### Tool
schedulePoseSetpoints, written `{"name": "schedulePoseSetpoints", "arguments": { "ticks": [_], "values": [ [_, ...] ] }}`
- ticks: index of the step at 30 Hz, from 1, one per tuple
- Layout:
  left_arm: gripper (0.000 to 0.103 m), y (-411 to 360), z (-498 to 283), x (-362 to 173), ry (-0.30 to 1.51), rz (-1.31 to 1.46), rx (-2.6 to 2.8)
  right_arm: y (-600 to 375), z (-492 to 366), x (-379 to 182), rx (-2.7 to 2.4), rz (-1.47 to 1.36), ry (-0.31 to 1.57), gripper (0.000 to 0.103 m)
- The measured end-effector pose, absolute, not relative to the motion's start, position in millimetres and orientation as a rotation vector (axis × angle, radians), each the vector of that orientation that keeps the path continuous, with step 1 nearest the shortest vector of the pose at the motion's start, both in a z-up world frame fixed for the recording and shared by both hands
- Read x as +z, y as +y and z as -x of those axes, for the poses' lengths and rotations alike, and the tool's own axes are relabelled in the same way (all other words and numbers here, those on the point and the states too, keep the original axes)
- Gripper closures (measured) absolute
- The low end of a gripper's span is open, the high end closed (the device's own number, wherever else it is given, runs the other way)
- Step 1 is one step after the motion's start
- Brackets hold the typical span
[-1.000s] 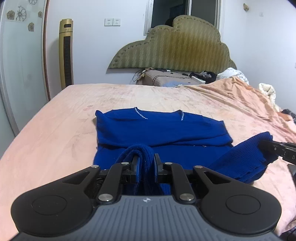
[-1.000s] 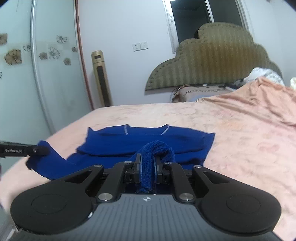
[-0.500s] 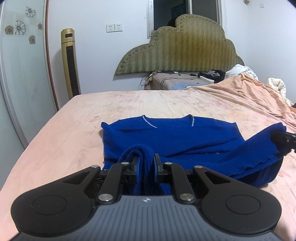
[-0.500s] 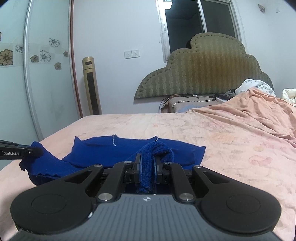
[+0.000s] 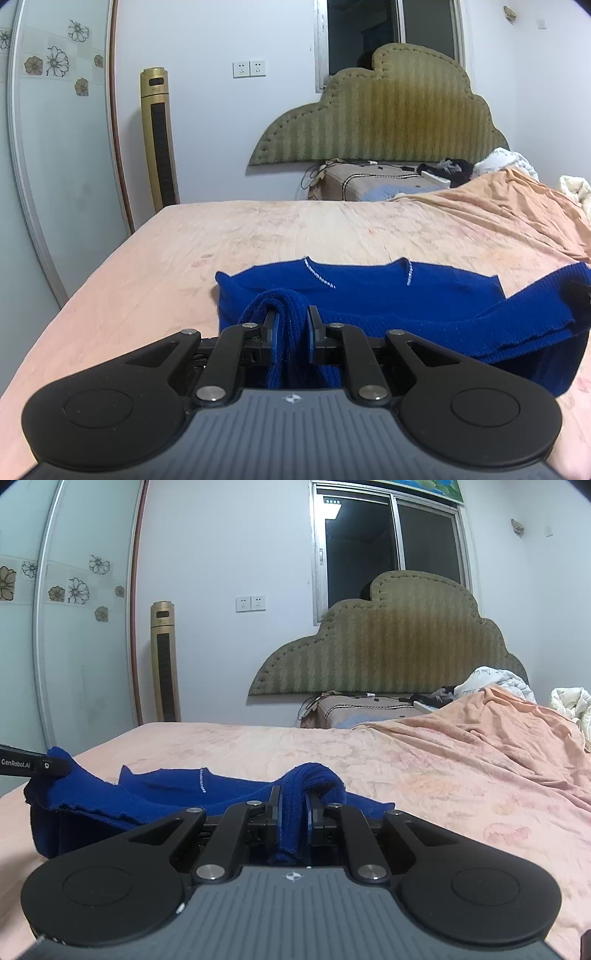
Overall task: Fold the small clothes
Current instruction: 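Lift the held hem with both grippers and carry it toward the collar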
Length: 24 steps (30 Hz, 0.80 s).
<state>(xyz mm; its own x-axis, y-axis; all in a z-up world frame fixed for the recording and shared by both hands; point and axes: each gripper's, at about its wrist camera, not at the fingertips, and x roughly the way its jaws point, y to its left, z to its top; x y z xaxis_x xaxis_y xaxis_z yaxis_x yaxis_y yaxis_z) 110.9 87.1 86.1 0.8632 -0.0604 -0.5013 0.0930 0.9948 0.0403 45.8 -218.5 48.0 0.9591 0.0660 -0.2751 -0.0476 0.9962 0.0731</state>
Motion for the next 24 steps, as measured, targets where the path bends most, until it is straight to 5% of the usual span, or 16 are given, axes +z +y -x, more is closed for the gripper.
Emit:
{"name": "schedulePoseSetpoints", "arguments": {
  "ticks": [24],
  "values": [
    [0.089,61,-193,76,0.532,-0.132,-0.043,-232,-117,39,0.018,-0.134,0.283,0.088]
  ]
}}
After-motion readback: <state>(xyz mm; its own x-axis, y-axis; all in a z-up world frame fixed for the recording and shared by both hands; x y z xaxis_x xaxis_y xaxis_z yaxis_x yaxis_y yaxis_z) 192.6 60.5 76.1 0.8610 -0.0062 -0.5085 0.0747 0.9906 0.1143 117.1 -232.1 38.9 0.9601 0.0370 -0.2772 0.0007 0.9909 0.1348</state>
